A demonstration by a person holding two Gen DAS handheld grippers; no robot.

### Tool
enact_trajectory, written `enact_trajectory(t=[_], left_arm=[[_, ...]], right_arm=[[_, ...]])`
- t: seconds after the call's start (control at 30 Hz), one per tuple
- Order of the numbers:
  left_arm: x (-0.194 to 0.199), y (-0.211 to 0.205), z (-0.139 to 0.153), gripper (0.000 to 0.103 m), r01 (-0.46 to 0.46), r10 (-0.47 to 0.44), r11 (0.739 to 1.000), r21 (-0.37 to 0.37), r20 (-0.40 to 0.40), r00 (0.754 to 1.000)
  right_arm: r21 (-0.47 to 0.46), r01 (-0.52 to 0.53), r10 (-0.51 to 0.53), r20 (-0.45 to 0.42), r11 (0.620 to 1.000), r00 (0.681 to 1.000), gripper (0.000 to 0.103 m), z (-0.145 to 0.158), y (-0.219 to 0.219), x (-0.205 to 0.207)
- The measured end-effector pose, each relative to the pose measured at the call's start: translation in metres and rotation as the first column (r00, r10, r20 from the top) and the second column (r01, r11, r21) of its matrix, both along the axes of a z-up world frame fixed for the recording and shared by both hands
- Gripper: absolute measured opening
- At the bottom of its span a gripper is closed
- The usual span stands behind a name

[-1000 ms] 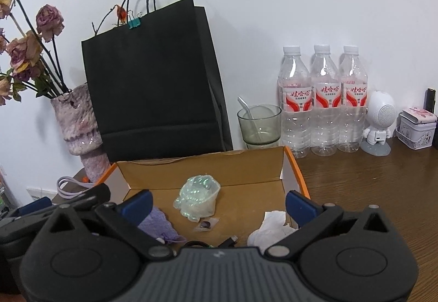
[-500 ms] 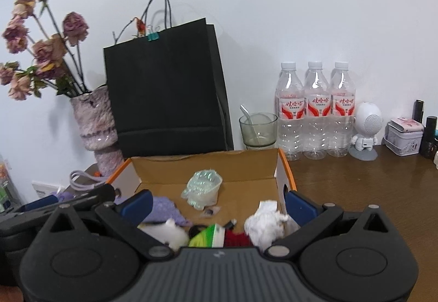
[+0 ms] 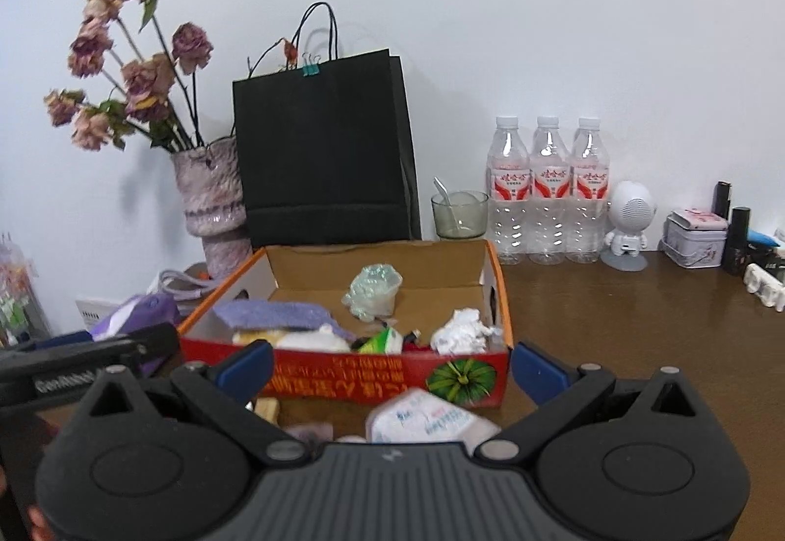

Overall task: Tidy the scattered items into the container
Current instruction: 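Move both tools back over the scattered items on the table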

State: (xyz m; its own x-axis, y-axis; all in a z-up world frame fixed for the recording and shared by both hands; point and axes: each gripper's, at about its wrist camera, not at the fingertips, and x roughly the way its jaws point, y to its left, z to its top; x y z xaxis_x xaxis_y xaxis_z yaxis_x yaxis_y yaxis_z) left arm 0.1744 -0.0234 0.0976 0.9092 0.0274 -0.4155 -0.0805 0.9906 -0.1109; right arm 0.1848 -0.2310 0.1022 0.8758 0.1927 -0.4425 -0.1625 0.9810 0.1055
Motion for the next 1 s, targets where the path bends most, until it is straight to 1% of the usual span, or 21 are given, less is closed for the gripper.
enact_trajectory(t=[0.17,0.23,0.33,0.43,0.73,0.87,1.0], left_arm=[[-0.02,0.009,-0.01,0.103,0.019,-0.019,1.0,0.012,-0.019,1.0],[-0.024,0.012,-0.014,0.103,0.027,-0.027,0.999,0.02,-0.03,0.999],[-0.03,0.018,-0.023,0.103,0.068,-0.068,0.997,0.02,-0.043,0.997],[-0.033,0.024,-0.032,0.103,0.08,-0.078,0.996,0.029,-0.06,0.995],[-0.034,0.035,-0.05,0.103,0.087,-0.082,0.995,0.043,-0.112,0.99],[-0.026,0.039,-0.057,0.103,0.08,-0.074,0.996,0.038,-0.126,0.989],[-0.011,0.04,-0.064,0.103,0.088,-0.082,0.996,0.033,-0.156,0.984]], right_arm=[[-0.026,0.0,-0.001,-0.019,1.0,1.0,0.103,-0.017,-0.005,-0.022],[-0.022,0.015,-0.016,-0.016,1.0,1.0,0.103,-0.025,-0.009,-0.029],[-0.006,0.024,-0.024,-0.014,1.0,1.0,0.103,-0.034,-0.016,-0.037],[-0.019,0.025,-0.026,-0.027,1.0,0.999,0.103,-0.044,-0.021,-0.041],[-0.053,0.015,-0.019,-0.08,0.998,0.997,0.103,-0.073,-0.031,-0.04],[-0.053,0.02,-0.025,-0.101,0.998,0.995,0.103,-0.08,-0.035,-0.031],[-0.074,0.013,-0.021,-0.112,0.997,0.993,0.103,-0.082,-0.032,-0.018]])
